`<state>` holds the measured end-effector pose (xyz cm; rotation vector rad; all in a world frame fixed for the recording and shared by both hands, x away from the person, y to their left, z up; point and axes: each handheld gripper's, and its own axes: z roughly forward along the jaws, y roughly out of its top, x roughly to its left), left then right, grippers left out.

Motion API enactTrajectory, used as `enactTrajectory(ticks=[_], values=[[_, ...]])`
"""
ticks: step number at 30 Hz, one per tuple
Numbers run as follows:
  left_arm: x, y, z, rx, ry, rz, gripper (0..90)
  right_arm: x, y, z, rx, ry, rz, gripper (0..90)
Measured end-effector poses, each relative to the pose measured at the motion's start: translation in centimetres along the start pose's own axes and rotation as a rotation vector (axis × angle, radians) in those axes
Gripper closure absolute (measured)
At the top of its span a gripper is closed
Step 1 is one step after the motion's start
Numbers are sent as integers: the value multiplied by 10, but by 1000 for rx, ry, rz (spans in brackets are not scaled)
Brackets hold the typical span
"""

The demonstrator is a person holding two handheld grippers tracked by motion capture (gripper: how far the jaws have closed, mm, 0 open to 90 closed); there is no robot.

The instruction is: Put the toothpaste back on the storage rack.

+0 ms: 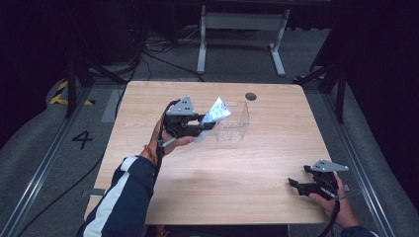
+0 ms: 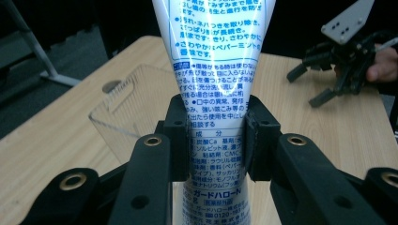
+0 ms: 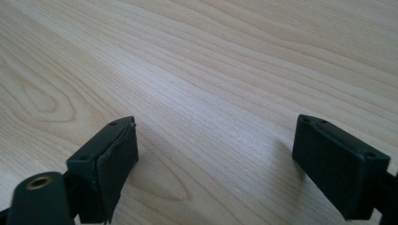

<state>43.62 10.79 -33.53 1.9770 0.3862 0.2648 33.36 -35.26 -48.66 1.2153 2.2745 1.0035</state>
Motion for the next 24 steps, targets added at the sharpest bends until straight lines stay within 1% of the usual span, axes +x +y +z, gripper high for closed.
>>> enactTrajectory(ticks=[3,9,10,14,16,19,20,21,23,24], values=[[3,8,5,-20,7,11,685,0,0,0,0,0,1,147],[12,23,20,-52,1,4,686,0,0,0,0,0,0,147],[14,23,22,-59,-4,1,686,0,0,0,0,0,1,147],[19,25,33,-74,4,-10,686,0,0,0,0,0,1,147],[24,25,39,-84,-4,-22,686,0,0,0,0,0,1,147],[30,24,47,-81,5,-34,686,0,0,0,0,0,1,147],[30,24,47,-81,5,-34,686,0,0,0,0,0,1,147],[32,24,50,-79,1,-37,686,0,0,0,0,0,1,147],[34,23,55,-72,13,-31,686,0,0,0,0,0,1,147],[36,22,58,-74,9,-38,686,0,0,0,0,0,1,147]])
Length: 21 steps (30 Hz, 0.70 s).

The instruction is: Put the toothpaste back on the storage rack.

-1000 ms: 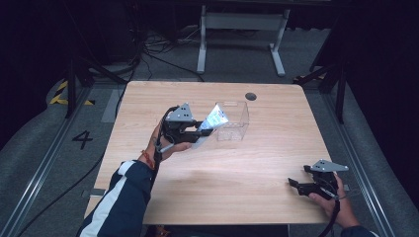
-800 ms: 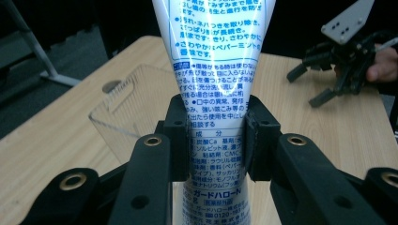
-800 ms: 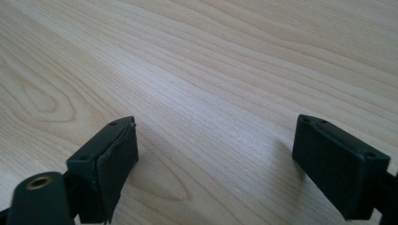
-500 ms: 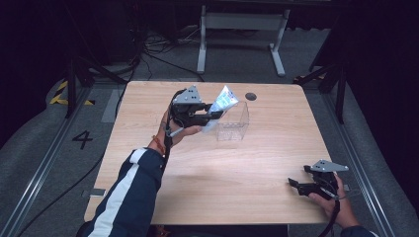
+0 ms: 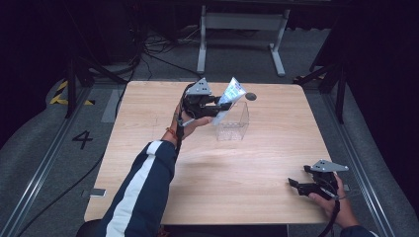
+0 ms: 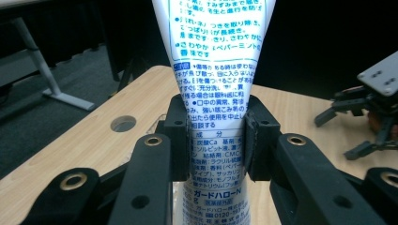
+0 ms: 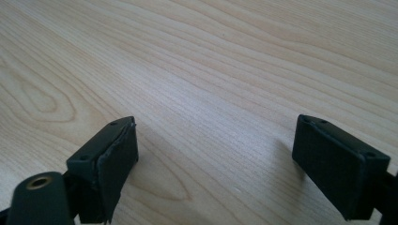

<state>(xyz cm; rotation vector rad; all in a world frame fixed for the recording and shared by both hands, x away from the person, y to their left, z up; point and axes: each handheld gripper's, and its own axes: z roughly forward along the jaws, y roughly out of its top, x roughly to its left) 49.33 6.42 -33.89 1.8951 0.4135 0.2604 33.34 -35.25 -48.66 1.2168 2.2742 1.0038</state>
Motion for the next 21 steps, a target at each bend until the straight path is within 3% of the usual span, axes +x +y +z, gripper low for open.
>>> enactTrajectory(ticks=[8,9,21], values=[[8,-4,17,-54,-18,-20,686,0,0,0,-1,0,-2,147],[9,-4,19,-62,-16,-9,686,0,0,0,-1,0,-2,147],[16,-13,38,-63,-16,-23,685,0,0,0,-1,-1,-2,147]])
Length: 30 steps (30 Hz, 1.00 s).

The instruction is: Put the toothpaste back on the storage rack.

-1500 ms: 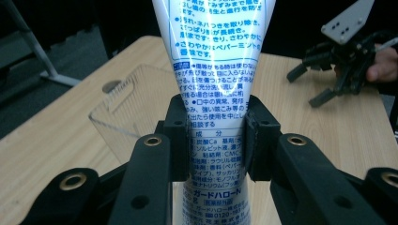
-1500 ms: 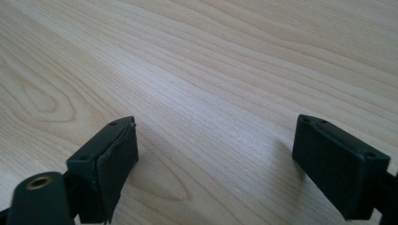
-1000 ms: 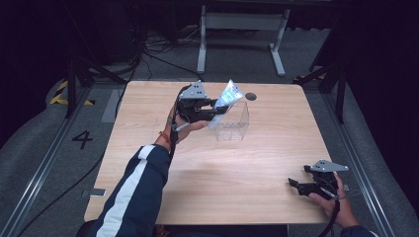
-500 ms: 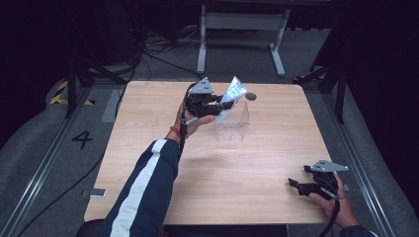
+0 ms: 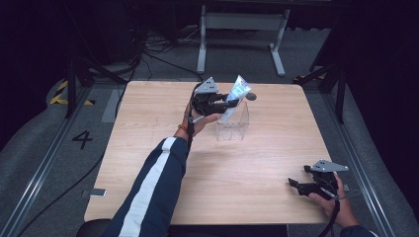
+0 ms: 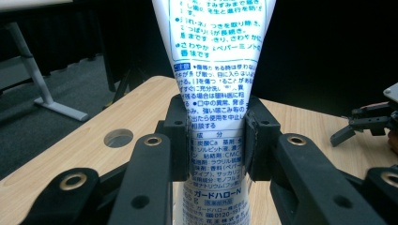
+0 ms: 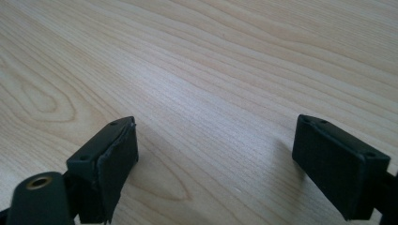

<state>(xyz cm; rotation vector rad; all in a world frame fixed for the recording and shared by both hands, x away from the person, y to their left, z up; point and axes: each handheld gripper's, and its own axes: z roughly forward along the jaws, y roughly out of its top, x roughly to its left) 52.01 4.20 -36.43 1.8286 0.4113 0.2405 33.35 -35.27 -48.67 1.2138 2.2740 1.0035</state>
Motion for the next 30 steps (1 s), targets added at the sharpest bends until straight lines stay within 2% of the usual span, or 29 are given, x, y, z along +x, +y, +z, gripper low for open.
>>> enactTrajectory(ticks=[8,13,20,22,30], values=[[3,-10,7,4,3,-9,684,0,0,0,0,0,0,147],[4,-20,14,33,10,2,682,0,0,0,1,1,2,147],[4,-32,13,40,18,-14,679,0,0,0,1,0,1,147],[4,-34,13,39,14,-17,678,0,0,0,1,0,1,147],[3,-38,16,81,19,-12,669,0,0,0,1,0,1,147]])
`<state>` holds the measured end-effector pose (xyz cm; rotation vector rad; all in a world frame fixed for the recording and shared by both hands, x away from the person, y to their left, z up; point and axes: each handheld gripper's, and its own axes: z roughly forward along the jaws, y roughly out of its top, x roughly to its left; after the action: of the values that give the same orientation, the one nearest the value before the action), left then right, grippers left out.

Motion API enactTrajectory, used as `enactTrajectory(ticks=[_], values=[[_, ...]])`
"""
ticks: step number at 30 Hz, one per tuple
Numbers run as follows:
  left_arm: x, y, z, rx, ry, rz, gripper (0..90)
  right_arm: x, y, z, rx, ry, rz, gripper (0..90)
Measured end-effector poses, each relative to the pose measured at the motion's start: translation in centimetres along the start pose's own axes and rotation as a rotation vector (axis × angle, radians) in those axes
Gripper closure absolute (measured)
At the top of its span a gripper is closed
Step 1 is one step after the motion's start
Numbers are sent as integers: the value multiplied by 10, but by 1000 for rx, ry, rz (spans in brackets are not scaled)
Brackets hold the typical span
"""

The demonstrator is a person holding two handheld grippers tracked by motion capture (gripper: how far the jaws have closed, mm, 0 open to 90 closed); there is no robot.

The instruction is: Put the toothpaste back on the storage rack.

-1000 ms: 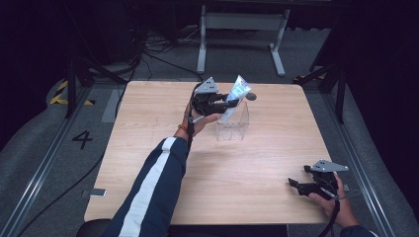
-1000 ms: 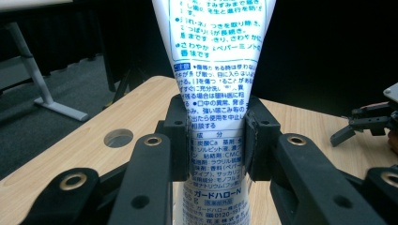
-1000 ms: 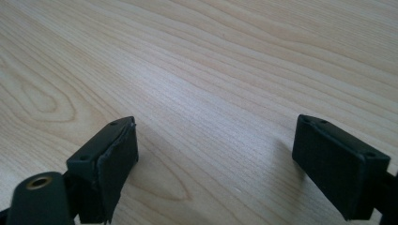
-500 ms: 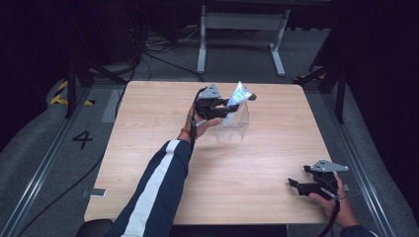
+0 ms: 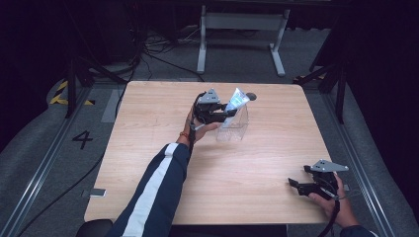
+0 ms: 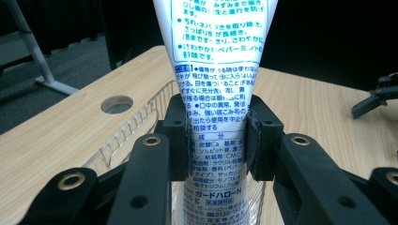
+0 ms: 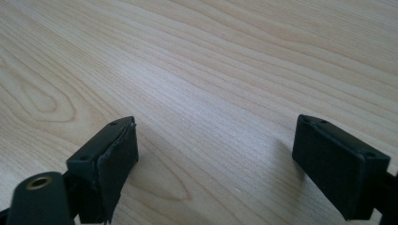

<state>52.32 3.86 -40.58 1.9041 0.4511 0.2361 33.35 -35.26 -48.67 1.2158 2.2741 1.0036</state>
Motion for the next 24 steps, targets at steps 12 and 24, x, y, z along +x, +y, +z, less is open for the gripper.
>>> enactTrajectory(ticks=[12,24], values=[[-5,-4,0,67,12,37,653,0,0,0,0,1,-1,147],[-6,-15,6,197,27,50,611,0,0,0,-1,2,-4,147]])
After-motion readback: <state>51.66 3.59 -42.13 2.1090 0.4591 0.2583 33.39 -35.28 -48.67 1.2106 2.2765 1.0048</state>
